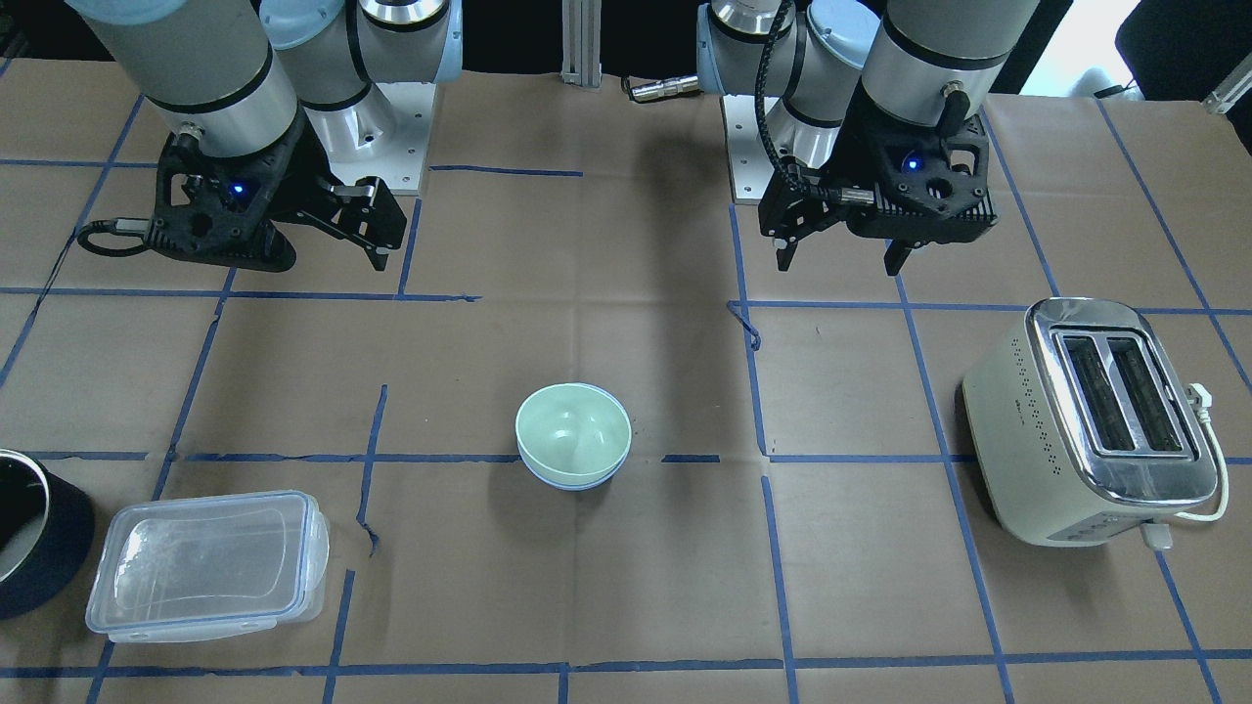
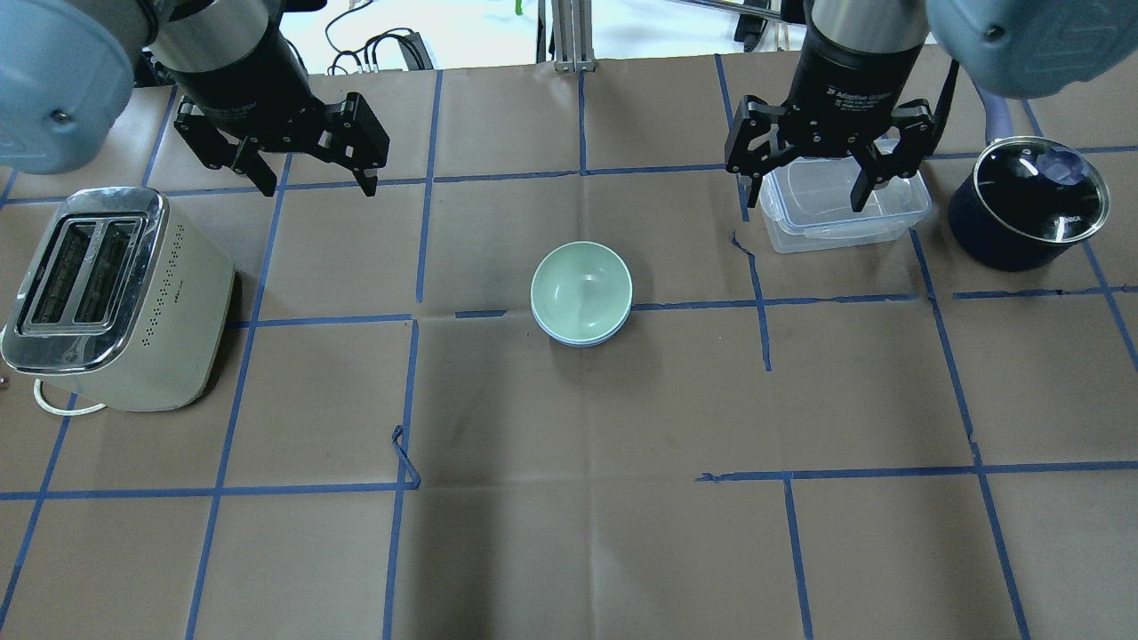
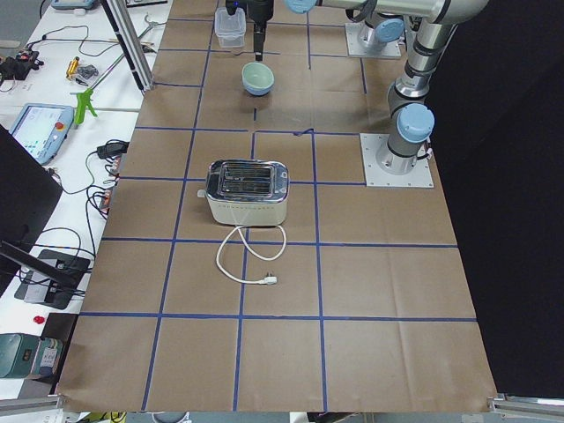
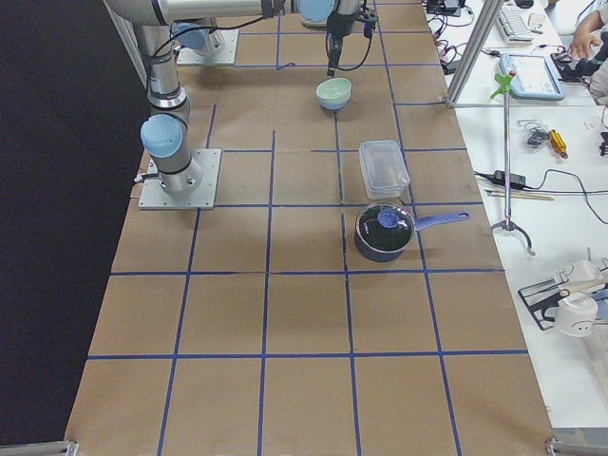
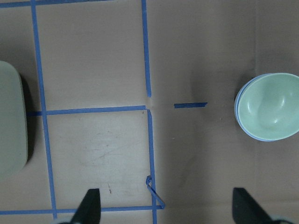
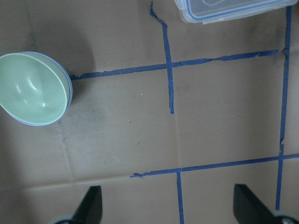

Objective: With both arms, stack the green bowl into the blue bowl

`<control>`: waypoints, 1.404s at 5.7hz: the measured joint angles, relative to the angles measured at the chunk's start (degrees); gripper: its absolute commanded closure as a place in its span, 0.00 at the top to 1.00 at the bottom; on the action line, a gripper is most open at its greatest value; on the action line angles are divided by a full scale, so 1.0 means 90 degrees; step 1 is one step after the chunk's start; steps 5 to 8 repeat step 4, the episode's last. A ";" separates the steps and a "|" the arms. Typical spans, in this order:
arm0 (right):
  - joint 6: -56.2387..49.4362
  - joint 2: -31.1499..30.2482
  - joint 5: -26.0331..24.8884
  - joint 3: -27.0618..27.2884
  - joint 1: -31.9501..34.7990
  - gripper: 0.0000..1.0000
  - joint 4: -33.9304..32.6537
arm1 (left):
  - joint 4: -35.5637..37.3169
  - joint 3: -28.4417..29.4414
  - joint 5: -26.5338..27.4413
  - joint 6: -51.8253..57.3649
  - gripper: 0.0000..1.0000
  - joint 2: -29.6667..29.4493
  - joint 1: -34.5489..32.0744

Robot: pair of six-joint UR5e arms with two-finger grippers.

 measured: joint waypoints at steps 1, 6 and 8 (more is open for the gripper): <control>-0.0110 -0.0173 -0.0012 0.0166 -0.0071 1.00 -0.0015 | -0.0006 -0.0033 0.0002 0.0003 0.98 0.0031 0.0003; -0.0247 -0.0290 0.0008 0.0282 -0.0291 1.00 -0.0071 | -0.0047 -0.0040 -0.0027 0.0003 0.98 0.0043 0.0006; -0.0247 -0.0290 0.0008 0.0282 -0.0291 1.00 -0.0071 | -0.0047 -0.0040 -0.0027 0.0003 0.98 0.0043 0.0006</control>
